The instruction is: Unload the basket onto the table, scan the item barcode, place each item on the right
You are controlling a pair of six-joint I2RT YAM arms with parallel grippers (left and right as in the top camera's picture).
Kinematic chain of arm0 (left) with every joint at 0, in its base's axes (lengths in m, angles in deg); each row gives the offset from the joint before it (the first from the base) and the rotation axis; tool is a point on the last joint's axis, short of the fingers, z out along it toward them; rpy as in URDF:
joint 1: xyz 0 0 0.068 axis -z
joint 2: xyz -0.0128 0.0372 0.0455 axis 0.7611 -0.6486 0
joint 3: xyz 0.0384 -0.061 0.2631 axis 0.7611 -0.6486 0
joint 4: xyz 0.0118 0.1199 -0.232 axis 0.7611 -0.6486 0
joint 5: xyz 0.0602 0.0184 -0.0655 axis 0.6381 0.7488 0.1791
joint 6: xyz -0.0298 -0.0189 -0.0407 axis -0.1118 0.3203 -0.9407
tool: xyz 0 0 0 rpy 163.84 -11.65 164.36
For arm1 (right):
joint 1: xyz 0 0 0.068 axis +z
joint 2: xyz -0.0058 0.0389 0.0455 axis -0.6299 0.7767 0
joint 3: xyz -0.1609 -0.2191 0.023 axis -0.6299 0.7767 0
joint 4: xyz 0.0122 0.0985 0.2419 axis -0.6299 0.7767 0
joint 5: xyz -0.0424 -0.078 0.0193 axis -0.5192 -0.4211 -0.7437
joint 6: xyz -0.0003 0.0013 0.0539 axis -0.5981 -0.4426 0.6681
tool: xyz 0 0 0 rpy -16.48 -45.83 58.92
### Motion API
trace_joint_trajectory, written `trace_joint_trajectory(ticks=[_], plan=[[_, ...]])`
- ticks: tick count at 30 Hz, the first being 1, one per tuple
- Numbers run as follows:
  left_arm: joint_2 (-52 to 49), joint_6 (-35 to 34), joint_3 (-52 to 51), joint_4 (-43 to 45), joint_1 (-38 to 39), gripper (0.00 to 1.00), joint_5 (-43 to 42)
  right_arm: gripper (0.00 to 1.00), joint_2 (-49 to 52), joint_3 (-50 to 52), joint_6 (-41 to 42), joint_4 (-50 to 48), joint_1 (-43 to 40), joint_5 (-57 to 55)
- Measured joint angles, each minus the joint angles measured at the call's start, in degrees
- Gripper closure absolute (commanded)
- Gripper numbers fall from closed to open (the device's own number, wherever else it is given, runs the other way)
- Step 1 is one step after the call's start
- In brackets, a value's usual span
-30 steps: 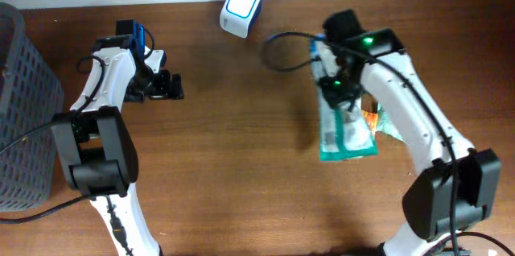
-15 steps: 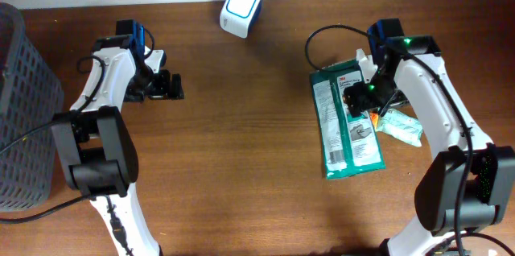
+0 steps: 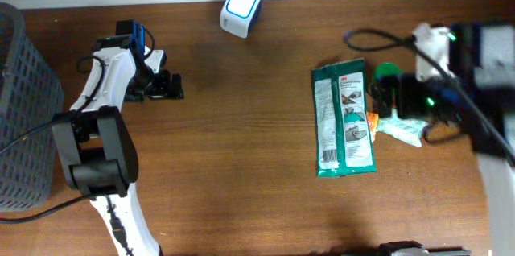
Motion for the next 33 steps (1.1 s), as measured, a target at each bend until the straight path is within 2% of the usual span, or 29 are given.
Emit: trace_joint_trajectory(ticks=[7, 13, 17, 20, 23, 25, 33], plan=[[0.0, 0.0, 0.0, -0.02, 0.0, 0.01, 0.02, 0.01, -14.1, -0.15, 0.63, 0.7, 0.0, 0.26], [0.0, 0.0, 0.0, -0.02, 0.0, 0.01, 0.02, 0.01, -16.26, -0.15, 1.16, 0.7, 0.0, -1.27], [0.0, 0.0, 0.0, -0.02, 0.0, 0.01, 0.02, 0.01, -16.15, -0.15, 6.16, 0.52, 0.0, -7.32], [0.0, -0.02, 0.0, -0.02, 0.0, 0.01, 0.02, 0.01, -17.16, 2.12, 7.98, -5.2, -0.37, -9.73], [0.0, -0.02, 0.0, -0.02, 0.0, 0.01, 0.02, 0.01, -22.08, 12.35, 8.66, -18.29, -0.74, -10.36], [0.0, -0.02, 0.0, -0.02, 0.0, 0.01, 0.02, 0.01, -28.52, 25.51, 9.11, -32.68, -0.76, -9.88], [0.0, -0.02, 0.0, 0.0, 0.0, 0.01, 0.02, 0.01, -51.56, 71.8, 9.6, -70.29, -0.81, -3.48]])
